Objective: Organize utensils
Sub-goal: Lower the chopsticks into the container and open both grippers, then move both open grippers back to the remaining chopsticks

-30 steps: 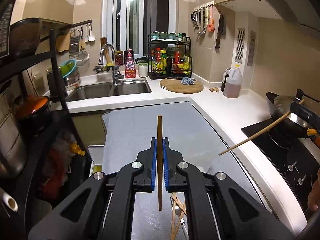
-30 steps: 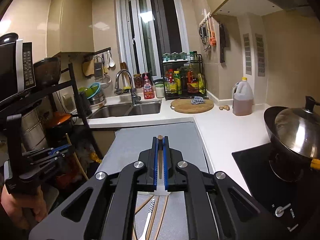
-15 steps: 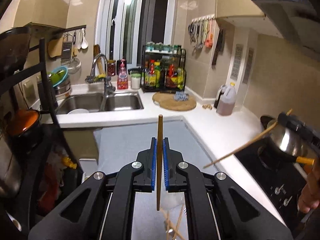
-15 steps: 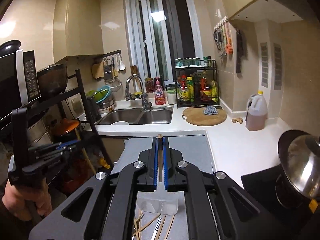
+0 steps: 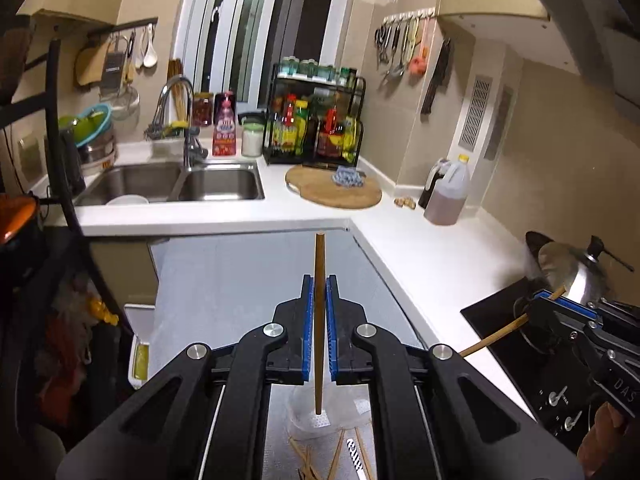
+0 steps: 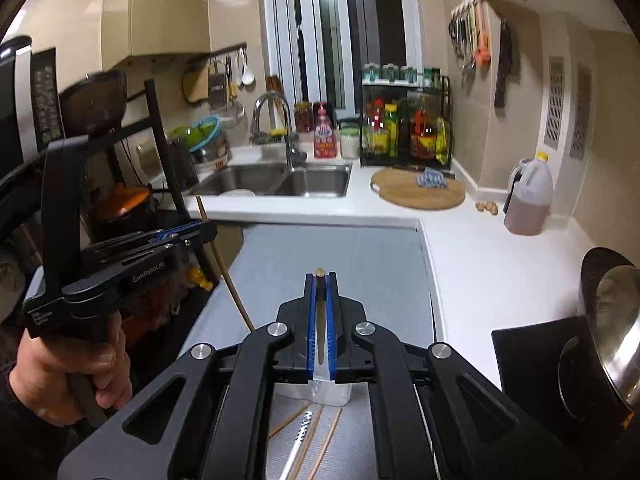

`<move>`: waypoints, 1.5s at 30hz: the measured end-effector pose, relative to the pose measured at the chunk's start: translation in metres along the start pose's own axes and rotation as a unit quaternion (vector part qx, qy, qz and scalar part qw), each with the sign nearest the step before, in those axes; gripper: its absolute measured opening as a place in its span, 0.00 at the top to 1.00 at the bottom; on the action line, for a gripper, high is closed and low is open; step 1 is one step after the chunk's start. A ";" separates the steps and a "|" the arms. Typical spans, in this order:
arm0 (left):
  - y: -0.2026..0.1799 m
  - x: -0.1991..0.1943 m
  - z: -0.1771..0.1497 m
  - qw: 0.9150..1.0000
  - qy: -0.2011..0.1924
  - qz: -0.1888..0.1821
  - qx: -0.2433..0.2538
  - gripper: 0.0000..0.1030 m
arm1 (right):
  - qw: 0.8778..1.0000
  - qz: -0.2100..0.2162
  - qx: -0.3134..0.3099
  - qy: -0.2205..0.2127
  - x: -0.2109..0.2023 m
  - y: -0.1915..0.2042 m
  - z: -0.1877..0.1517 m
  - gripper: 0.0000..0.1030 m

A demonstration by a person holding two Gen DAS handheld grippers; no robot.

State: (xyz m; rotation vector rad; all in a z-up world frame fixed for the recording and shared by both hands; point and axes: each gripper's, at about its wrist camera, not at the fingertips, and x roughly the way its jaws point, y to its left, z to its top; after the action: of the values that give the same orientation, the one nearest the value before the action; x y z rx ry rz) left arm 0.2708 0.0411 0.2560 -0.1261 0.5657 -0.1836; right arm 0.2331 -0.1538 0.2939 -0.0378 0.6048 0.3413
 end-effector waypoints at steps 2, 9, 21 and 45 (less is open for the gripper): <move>0.002 0.008 -0.008 1.000 0.011 0.002 0.002 0.94 | 1.000 0.006 0.010 0.019 0.015 -0.005 -0.006 0.96; 0.010 0.026 -0.024 0.999 0.034 0.004 -0.007 0.94 | 0.997 0.010 0.030 0.067 0.054 -0.014 -0.022 0.95; 0.003 -0.020 -0.028 1.000 -0.008 0.025 -0.008 0.47 | 0.997 -0.035 0.028 0.055 0.023 -0.022 -0.016 0.57; 0.006 -0.137 -0.232 0.992 -0.053 0.112 -0.013 0.48 | 0.993 -0.049 0.041 -0.104 -0.121 -0.011 -0.062 0.57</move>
State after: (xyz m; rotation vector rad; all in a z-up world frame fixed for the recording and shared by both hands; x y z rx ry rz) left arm 0.0321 0.0595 0.1326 -0.0957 0.4720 0.0478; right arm 0.1098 -0.2094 0.3101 0.0464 0.4087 0.2218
